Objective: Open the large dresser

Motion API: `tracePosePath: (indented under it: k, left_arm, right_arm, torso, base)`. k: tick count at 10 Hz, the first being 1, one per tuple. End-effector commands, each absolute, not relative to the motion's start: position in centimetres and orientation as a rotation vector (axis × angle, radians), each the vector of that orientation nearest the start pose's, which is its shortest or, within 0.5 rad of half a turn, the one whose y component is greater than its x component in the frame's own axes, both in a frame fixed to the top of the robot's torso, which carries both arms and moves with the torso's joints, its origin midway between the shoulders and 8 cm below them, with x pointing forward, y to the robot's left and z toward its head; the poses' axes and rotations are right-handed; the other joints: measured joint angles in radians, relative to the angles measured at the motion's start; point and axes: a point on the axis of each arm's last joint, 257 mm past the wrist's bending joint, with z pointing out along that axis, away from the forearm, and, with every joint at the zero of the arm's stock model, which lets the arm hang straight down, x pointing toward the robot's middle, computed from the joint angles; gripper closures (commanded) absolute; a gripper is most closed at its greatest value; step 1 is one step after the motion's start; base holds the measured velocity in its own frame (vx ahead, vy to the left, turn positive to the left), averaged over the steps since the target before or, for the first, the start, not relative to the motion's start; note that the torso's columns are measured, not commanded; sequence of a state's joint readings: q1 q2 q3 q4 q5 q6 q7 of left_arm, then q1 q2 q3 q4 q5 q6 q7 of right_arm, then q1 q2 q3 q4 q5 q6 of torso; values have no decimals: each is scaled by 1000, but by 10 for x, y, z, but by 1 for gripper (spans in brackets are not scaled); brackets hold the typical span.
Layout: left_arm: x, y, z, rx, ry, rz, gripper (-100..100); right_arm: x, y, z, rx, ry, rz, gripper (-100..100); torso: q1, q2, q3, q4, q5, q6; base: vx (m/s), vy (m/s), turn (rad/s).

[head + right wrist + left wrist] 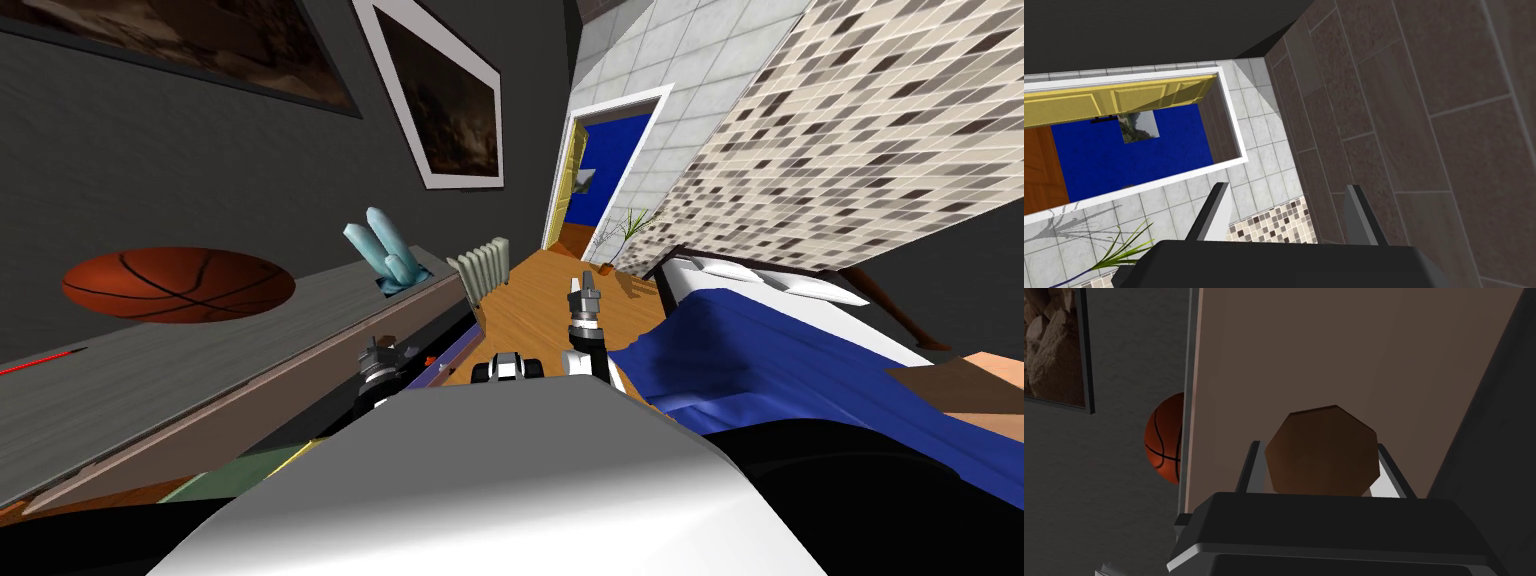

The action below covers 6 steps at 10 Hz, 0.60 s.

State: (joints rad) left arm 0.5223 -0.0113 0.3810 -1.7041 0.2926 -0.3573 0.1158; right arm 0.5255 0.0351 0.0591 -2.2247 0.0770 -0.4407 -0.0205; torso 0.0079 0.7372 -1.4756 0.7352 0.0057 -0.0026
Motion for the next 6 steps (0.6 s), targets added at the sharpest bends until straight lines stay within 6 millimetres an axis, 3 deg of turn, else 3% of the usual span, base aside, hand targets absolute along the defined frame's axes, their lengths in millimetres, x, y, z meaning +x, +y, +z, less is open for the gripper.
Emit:
tracePosePath:
  k: [1,3,6]
  left_arm:
    - [290,506,-268,-1488,603,-894,100]
    - [282,508,-268,-1503,605,-879,100]
    - [283,505,-267,-1497,605,-885,100]
  right_arm:
    - [365,-260,-21,761,720,1291,0]
    - [365,-260,-21,761,720,1291,0]
    - [365,-260,-21,761,720,1291,0]
  torso:
    - [-2,-2,-1,0,-1,-1]
    - [-11,1,1,1,-4,0]
    - [-6,0,-1,2,-4,4]
  base:
    - [-50,-108,-4]
    - [-73,-190,38]
    - [-89,-123,15]
